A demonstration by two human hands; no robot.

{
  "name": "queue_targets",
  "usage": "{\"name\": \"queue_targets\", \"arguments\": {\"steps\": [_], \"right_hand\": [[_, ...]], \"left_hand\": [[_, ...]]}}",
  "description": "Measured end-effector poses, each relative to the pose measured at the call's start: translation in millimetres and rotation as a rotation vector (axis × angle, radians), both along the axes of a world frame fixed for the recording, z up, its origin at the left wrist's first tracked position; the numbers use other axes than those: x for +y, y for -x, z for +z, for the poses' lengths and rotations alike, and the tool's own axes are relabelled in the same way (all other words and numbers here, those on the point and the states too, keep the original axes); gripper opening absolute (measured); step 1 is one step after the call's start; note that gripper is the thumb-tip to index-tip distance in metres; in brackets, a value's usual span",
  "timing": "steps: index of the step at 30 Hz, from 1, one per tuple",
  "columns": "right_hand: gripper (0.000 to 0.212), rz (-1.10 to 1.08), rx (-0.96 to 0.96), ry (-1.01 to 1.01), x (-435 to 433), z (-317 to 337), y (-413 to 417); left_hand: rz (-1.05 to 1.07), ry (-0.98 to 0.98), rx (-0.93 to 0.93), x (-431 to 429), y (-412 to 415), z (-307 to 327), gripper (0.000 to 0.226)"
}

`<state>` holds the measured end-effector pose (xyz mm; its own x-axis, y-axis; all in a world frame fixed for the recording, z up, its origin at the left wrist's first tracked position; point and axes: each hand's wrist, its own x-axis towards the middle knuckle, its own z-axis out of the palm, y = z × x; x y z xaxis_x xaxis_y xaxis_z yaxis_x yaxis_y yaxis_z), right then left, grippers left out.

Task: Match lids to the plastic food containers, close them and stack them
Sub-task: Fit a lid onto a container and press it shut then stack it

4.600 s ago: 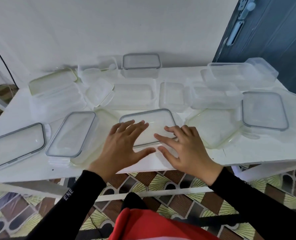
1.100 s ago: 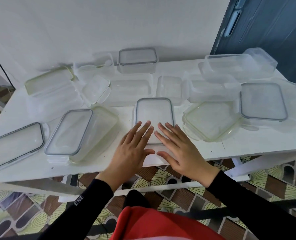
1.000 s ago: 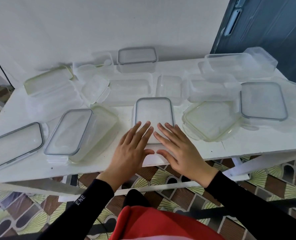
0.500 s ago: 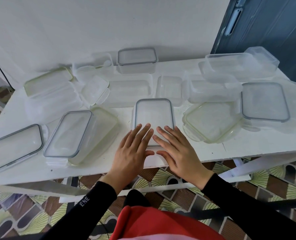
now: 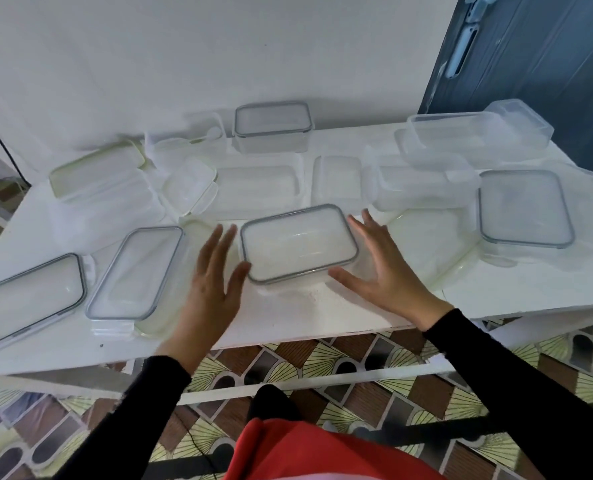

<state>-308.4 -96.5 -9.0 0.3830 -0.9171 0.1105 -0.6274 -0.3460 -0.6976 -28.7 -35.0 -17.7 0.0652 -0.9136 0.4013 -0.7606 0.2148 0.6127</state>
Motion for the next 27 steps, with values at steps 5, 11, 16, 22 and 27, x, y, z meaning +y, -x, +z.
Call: {"name": "queue_targets", "arguments": {"steps": [5,11,16,22,27], "right_hand": [[0.102,0.023,-0.121,-0.149,6,-2,-10],[0.077,-0.048,-0.317,0.066,13,4,-17],[0.074,-0.051,-0.468,0.125,-42,52,-31],[0.083,-0.004,-0.37,0.148,-154,89,-65],[0.065,0.004,-0.065,0.157,-231,83,-90]], "left_hand": [[0.093,-0.308,0.405,22,43,-6,0.121],[0.19,-0.125,0.33,7,45,2,0.098],[0.119,-0.018,0.41,-55,26,51,0.097],[0.077,-0.112,0.402,-169,-18,102,0.101],[0.048,-0.231,0.303,-251,-43,94,0.092]]}}
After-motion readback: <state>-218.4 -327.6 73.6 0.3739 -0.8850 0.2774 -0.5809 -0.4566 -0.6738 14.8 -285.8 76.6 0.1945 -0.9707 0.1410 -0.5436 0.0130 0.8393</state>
